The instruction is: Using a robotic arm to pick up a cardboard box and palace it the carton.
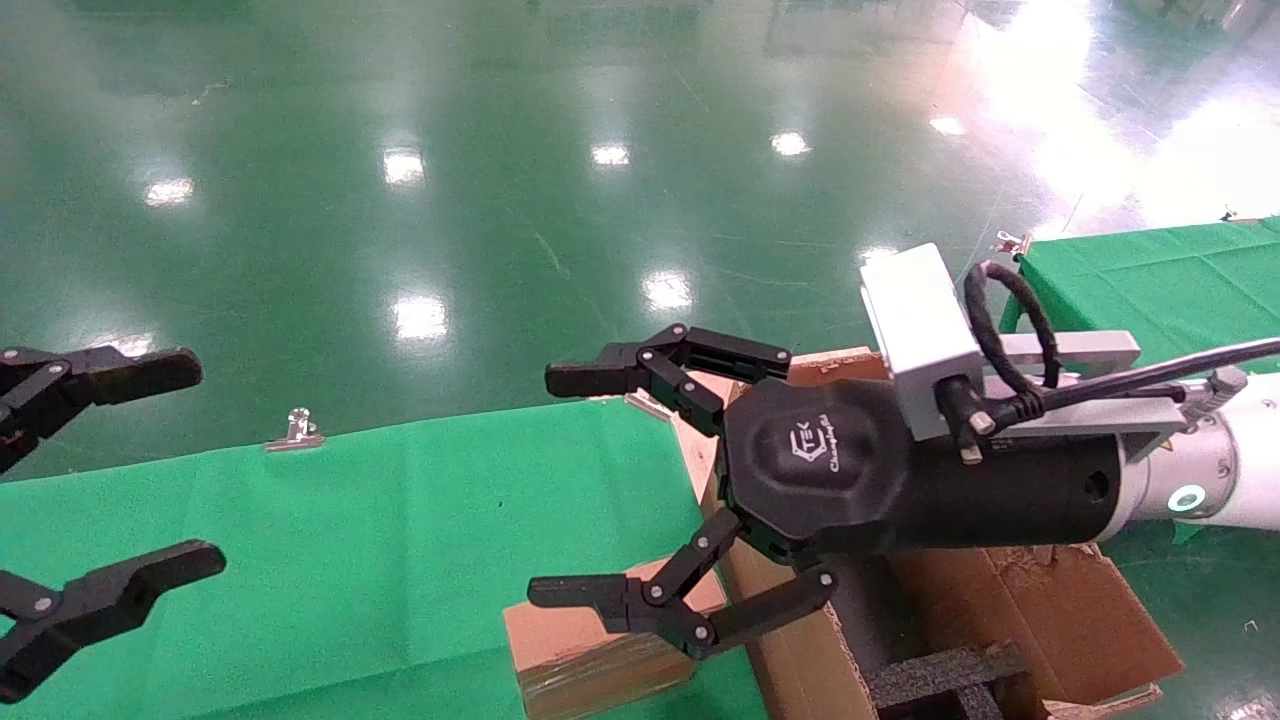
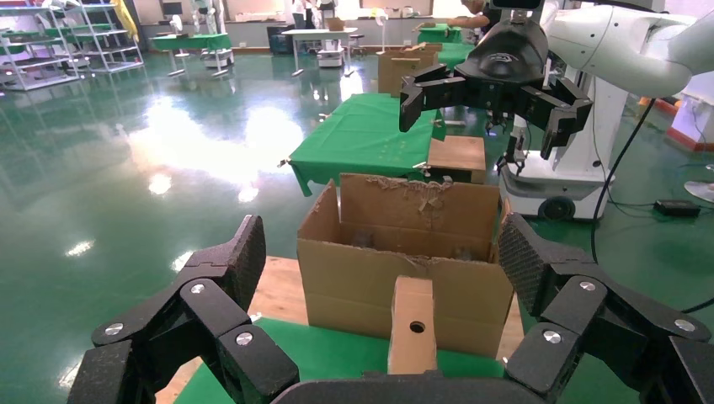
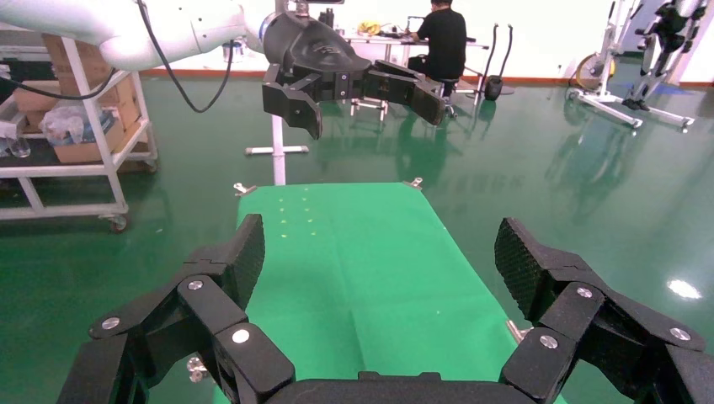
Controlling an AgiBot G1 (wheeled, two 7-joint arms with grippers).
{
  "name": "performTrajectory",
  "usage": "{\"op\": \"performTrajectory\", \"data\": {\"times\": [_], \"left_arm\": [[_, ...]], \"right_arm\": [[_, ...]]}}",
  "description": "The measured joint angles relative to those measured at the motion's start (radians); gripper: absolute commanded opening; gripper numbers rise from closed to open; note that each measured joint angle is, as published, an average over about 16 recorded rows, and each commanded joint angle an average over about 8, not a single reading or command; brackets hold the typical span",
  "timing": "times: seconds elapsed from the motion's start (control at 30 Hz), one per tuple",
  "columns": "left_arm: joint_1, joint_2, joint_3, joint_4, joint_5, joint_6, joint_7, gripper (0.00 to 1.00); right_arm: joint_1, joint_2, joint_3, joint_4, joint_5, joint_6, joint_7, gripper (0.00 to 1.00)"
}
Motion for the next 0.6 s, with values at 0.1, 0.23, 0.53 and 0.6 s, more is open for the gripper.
{"op": "performTrajectory", "data": {"times": [0.1, 0.23, 0.53, 0.6], "left_arm": [[0.0, 0.0, 0.0, 0.0, 0.0, 0.0, 0.0, 1.0], [0.0, 0.0, 0.0, 0.0, 0.0, 0.0, 0.0, 1.0], [0.0, 0.0, 0.0, 0.0, 0.0, 0.0, 0.0, 0.55], [0.0, 0.0, 0.0, 0.0, 0.0, 0.0, 0.0, 0.3]], "right_arm": [[0.0, 0.0, 0.0, 0.0, 0.0, 0.0, 0.0, 1.0], [0.0, 0.0, 0.0, 0.0, 0.0, 0.0, 0.0, 1.0], [0.0, 0.0, 0.0, 0.0, 0.0, 0.0, 0.0, 1.0], [0.0, 0.0, 0.0, 0.0, 0.0, 0.0, 0.0, 1.0]]}}
